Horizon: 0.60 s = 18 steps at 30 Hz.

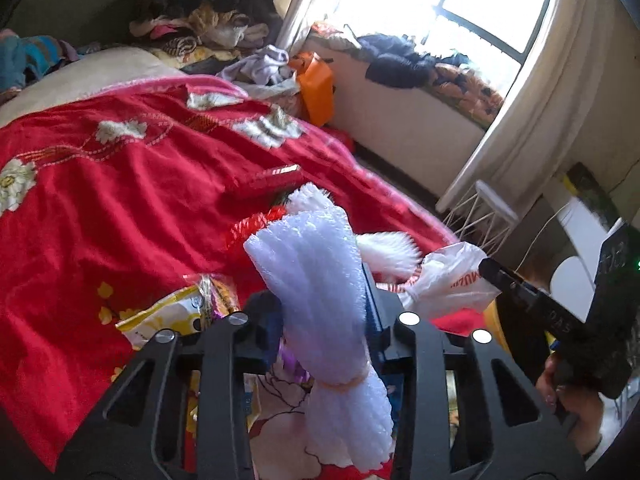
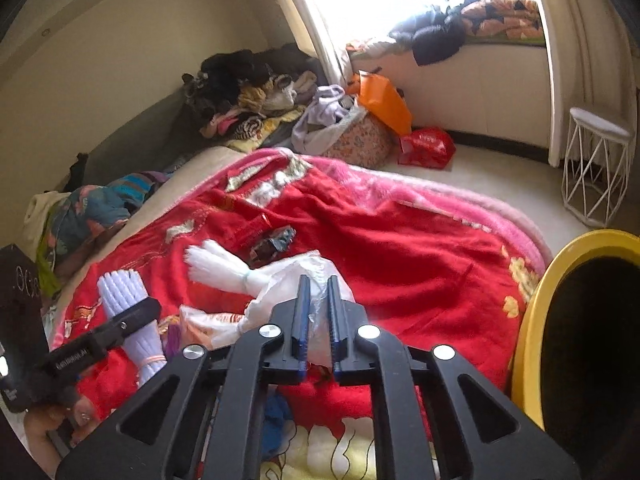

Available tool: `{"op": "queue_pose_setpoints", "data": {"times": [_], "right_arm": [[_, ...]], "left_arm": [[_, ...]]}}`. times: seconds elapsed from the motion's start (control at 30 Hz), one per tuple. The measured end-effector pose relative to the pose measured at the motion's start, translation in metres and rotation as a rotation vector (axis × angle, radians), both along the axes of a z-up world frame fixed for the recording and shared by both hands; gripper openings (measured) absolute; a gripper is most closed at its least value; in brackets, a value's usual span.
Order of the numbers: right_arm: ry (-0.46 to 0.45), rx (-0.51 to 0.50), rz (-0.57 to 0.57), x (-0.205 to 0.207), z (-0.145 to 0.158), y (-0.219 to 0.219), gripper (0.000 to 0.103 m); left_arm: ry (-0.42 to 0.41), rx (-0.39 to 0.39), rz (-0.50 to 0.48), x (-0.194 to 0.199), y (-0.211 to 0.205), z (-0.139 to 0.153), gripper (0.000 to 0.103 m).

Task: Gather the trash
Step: 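Grasp the white rope bundle with the left tool while the right tool grasps the white plastic bag, then carry the rope bundle and plastic bag with both tools over the yellow bin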

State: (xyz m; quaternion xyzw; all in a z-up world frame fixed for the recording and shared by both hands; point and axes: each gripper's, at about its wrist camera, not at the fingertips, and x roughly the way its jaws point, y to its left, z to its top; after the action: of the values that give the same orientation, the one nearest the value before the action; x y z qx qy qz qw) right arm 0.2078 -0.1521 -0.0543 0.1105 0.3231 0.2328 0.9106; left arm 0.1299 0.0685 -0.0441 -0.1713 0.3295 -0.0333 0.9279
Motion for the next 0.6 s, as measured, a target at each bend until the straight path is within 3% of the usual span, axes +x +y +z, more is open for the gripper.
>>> {"op": "queue_pose_setpoints", "data": {"times": [0.3,0.6], "right_arm": [[-0.158,0.009,-0.054,-0.023,0.043,-0.018,0.006],[-0.25,0.004,-0.151,-0.039,0.072,-0.061,0.005]], "left_arm": [[-0.132,0.016,-0.013,-0.021,-0.005,0.048,0.025],[-0.188,0.029,-0.055,-0.022,-0.031,0.07,0.025]]}}
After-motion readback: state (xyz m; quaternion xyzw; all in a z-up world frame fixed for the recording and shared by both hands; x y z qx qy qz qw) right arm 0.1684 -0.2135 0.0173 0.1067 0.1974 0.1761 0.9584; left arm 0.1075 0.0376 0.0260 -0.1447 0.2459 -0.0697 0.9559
